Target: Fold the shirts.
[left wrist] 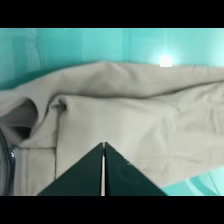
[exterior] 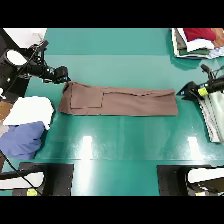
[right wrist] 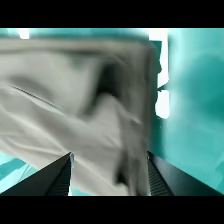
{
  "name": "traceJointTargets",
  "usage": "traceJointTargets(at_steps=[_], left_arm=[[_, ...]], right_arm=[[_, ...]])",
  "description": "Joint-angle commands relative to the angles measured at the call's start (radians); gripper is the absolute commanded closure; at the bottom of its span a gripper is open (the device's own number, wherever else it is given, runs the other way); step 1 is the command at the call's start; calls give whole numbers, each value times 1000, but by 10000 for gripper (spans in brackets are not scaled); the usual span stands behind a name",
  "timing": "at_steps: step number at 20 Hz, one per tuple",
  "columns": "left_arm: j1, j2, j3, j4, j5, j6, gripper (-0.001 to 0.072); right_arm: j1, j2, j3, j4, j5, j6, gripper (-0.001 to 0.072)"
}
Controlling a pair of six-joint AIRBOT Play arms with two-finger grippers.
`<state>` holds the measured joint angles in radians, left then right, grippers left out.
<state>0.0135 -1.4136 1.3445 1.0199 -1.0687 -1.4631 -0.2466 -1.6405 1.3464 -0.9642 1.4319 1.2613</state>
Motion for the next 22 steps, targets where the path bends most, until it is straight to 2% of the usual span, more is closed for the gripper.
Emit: traceJointTargets(at_steps=[1,6,8,10,13,14,15,18,22], left_arm=[[-16,0,6,-7,-43,5,682],[-95,-3,-1,-5,-19,5,682],[-125,-7,-1,-4,-6,5,682],[-155,-15,-1,-7,5,4,682],[-205,-46,0,-7,20,-4,682],[-227,-61,0,-8,31,-11,683],[-251,-78,3,-8,43,-15,683],[-335,-153,53,-8,72,-15,683],[-448,-295,205,-10,72,-26,683]], right_arm=[[-63,-11,-95,9,8,-54,72],[-31,-97,-98,148,4,-101,84],[-2,-114,-98,160,4,-105,102],[36,-126,-98,161,-9,-128,223],[66,-125,-77,161,-17,-166,590],[71,-117,-61,162,2,-174,666],[76,-102,-46,161,19,-175,697],[76,-22,24,160,78,-147,696],[79,96,169,161,143,8,697]])
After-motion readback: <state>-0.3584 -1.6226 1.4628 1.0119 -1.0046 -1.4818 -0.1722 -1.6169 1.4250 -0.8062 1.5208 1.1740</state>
